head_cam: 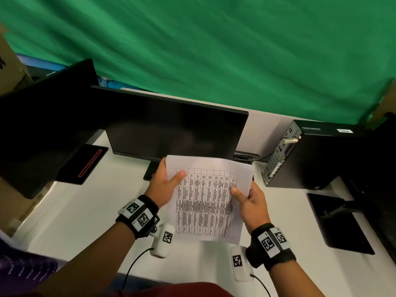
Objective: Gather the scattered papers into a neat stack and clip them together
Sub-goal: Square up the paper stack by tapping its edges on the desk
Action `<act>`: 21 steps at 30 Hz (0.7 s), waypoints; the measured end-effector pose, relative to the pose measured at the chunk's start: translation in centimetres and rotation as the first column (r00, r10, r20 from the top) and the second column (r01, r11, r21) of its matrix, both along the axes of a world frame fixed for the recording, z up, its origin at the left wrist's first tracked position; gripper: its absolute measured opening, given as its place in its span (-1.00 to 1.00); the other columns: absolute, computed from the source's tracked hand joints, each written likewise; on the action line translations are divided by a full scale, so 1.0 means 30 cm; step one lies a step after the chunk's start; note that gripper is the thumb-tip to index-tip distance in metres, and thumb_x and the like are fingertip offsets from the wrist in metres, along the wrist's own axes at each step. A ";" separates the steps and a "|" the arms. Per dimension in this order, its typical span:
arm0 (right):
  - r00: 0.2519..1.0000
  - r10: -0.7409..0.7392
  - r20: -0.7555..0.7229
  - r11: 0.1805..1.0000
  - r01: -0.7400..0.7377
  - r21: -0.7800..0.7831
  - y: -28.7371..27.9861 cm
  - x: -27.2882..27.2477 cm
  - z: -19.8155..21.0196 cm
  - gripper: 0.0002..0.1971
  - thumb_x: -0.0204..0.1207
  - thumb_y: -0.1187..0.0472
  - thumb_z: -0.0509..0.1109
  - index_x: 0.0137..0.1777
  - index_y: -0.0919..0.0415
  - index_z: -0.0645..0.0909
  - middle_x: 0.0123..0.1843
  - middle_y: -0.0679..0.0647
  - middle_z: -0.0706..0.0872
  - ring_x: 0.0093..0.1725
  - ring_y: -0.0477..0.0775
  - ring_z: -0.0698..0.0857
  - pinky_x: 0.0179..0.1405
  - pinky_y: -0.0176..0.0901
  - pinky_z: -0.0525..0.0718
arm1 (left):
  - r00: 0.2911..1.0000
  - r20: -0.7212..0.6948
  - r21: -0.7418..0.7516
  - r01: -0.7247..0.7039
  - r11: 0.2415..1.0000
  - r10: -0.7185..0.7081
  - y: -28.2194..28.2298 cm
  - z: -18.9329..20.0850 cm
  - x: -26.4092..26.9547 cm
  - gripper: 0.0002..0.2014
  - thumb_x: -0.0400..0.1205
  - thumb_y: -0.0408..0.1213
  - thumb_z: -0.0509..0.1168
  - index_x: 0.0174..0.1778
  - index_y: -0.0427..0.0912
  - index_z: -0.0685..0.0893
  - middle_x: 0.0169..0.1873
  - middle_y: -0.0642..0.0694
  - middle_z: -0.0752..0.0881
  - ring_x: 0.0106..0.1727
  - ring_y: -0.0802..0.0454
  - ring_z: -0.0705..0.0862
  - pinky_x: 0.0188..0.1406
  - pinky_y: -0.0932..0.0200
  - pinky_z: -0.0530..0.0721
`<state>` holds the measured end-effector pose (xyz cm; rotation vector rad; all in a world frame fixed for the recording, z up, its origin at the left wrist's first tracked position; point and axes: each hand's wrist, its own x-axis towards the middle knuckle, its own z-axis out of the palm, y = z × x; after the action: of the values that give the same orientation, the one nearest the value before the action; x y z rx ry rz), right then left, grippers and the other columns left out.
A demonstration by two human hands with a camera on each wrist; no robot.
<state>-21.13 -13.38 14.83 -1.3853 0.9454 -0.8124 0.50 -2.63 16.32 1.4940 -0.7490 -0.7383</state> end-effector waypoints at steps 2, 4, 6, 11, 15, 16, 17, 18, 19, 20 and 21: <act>1.000 -0.012 -0.002 0.999 0.012 -0.032 0.004 -0.007 -0.008 -0.70 0.64 0.34 0.36 0.26 -0.03 0.61 0.15 -0.01 0.81 0.12 0.02 0.80 0.02 -0.13 0.77 | 0.993 0.114 -0.027 -0.040 0.999 0.043 0.001 0.028 -0.023 -0.73 0.63 -0.28 0.36 0.08 0.20 0.49 0.03 0.08 0.76 0.06 0.16 0.76 0.06 0.20 0.71; 1.000 -0.010 -0.009 0.999 0.009 -0.053 0.010 -0.009 -0.014 -0.70 0.65 0.31 0.34 0.31 -0.02 0.57 0.17 -0.04 0.79 0.12 -0.05 0.78 -0.07 -0.28 0.74 | 0.980 0.184 -0.047 -0.069 0.996 0.077 0.007 0.043 -0.043 -0.76 0.64 -0.26 0.35 0.00 0.19 0.47 -0.02 0.13 0.74 -0.01 0.21 0.76 -0.05 0.29 0.73; 1.000 -0.014 -0.014 0.998 0.014 -0.059 0.008 -0.012 -0.022 -0.68 0.65 0.29 0.34 0.36 0.03 0.55 0.19 -0.02 0.78 0.12 -0.08 0.78 -0.11 -0.32 0.75 | 0.971 0.219 -0.062 -0.083 0.995 0.094 0.009 0.044 -0.054 -0.78 0.64 -0.24 0.34 -0.02 0.19 0.45 -0.03 0.09 0.74 -0.02 0.18 0.76 -0.10 0.29 0.75; 0.997 -0.068 -0.029 0.994 0.065 -0.084 0.006 -0.007 -0.042 -0.69 0.66 0.27 0.34 0.36 0.01 0.55 0.24 0.04 0.76 0.23 0.11 0.73 0.16 0.07 0.75 | 0.976 0.205 -0.044 -0.069 0.997 0.077 0.013 0.044 -0.075 -0.76 0.65 -0.21 0.32 0.12 0.14 0.42 0.01 0.13 0.72 0.02 0.20 0.74 -0.16 0.37 0.70; 0.997 -0.079 0.011 0.994 0.080 -0.078 0.026 0.010 -0.047 -0.69 0.66 0.29 0.35 0.34 -0.02 0.55 0.22 0.02 0.76 0.21 0.08 0.73 0.18 0.09 0.74 | 0.980 0.170 -0.055 -0.094 0.994 0.102 0.013 0.034 -0.107 -0.72 0.66 -0.22 0.32 0.20 0.10 0.39 0.00 0.20 0.69 0.05 0.24 0.71 -0.04 0.34 0.65; 0.997 -0.077 0.021 0.994 0.078 -0.078 0.031 0.015 -0.049 -0.69 0.66 0.28 0.35 0.35 0.00 0.56 0.21 0.02 0.77 0.20 0.08 0.74 0.21 0.16 0.74 | 0.980 0.165 -0.059 -0.102 0.993 0.110 0.013 0.031 -0.111 -0.73 0.66 -0.23 0.32 0.20 0.07 0.40 -0.01 0.18 0.68 0.05 0.22 0.71 -0.04 0.33 0.65; 0.997 -0.075 0.027 0.994 0.077 -0.076 0.035 0.018 -0.052 -0.70 0.66 0.27 0.36 0.35 0.01 0.56 0.21 0.02 0.77 0.19 0.08 0.74 0.21 0.20 0.74 | 0.978 0.166 -0.066 -0.115 0.991 0.124 0.014 0.034 -0.116 -0.73 0.66 -0.23 0.31 0.20 0.03 0.41 -0.03 0.19 0.68 0.03 0.21 0.71 -0.07 0.36 0.65; 0.997 -0.074 0.030 0.994 0.076 -0.074 0.039 0.021 -0.053 -0.70 0.66 0.26 0.36 0.34 -0.01 0.57 0.20 0.01 0.77 0.18 0.07 0.75 0.21 0.21 0.75 | 0.975 0.170 -0.073 -0.132 0.989 0.142 0.012 0.037 -0.119 -0.74 0.66 -0.24 0.31 0.20 0.00 0.41 -0.04 0.20 0.66 0.01 0.23 0.70 -0.12 0.42 0.65; 0.997 -0.073 0.032 0.994 0.076 -0.075 0.043 0.022 -0.054 -0.71 0.66 0.26 0.36 0.31 -0.06 0.58 0.18 0.00 0.77 0.17 0.06 0.75 0.19 0.21 0.76 | 0.973 0.169 -0.080 -0.145 0.986 0.157 0.012 0.041 -0.124 -0.74 0.66 -0.24 0.31 0.21 -0.02 0.41 -0.06 0.21 0.64 -0.02 0.26 0.69 -0.19 0.48 0.65; 0.997 -0.072 0.036 0.994 0.075 -0.078 0.045 0.023 -0.056 -0.71 0.66 0.26 0.37 0.27 -0.11 0.59 0.17 -0.01 0.78 0.15 0.05 0.76 0.18 0.19 0.76 | 0.971 0.165 -0.090 -0.158 0.983 0.171 0.012 0.045 -0.129 -0.73 0.67 -0.25 0.31 0.22 -0.04 0.40 -0.07 0.22 0.63 -0.05 0.30 0.68 -0.25 0.54 0.63; 0.997 -0.070 0.044 0.994 0.073 -0.082 0.048 0.024 -0.057 -0.71 0.65 0.27 0.37 0.22 -0.17 0.60 0.15 -0.01 0.79 0.14 0.06 0.76 0.17 0.19 0.77 | 0.969 0.164 -0.098 -0.170 0.980 0.185 0.015 0.048 -0.135 -0.74 0.67 -0.26 0.30 0.21 -0.05 0.40 -0.08 0.23 0.61 -0.09 0.35 0.68 -0.28 0.59 0.61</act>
<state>-20.40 -11.93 13.11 -1.4072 0.9427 -0.9401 -3.55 -2.18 17.77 1.5390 -0.7541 -0.4415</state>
